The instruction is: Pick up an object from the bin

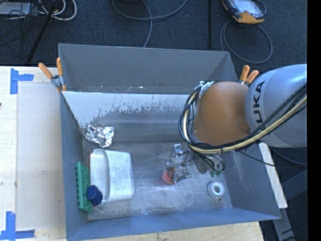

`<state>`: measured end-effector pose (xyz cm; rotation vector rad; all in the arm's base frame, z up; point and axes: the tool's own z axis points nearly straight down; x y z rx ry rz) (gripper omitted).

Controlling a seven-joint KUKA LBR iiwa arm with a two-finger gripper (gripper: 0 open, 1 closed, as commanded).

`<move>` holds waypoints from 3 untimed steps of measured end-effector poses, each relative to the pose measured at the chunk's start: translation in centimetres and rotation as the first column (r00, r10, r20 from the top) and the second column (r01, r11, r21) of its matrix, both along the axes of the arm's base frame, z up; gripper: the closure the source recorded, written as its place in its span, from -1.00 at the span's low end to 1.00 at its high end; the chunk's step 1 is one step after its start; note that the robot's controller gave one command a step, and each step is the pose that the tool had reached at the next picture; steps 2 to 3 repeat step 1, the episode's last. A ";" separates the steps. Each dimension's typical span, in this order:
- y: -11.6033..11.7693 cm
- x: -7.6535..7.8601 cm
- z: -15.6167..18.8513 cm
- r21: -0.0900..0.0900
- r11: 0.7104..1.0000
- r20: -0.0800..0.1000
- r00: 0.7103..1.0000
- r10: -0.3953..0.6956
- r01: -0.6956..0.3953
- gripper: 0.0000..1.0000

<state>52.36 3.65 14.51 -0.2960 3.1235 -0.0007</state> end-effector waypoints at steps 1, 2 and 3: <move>-0.6 0.2 11.2 0.000 1.000 0.005 1.000 -0.018 0.018 1.00; -0.6 0.2 11.2 0.000 1.000 0.005 1.000 -0.018 0.018 1.00; -0.6 0.2 11.2 0.000 1.000 0.005 1.000 -0.018 0.018 1.00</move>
Offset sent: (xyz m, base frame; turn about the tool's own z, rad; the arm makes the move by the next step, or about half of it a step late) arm 0.0005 -0.0070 0.1077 0.0144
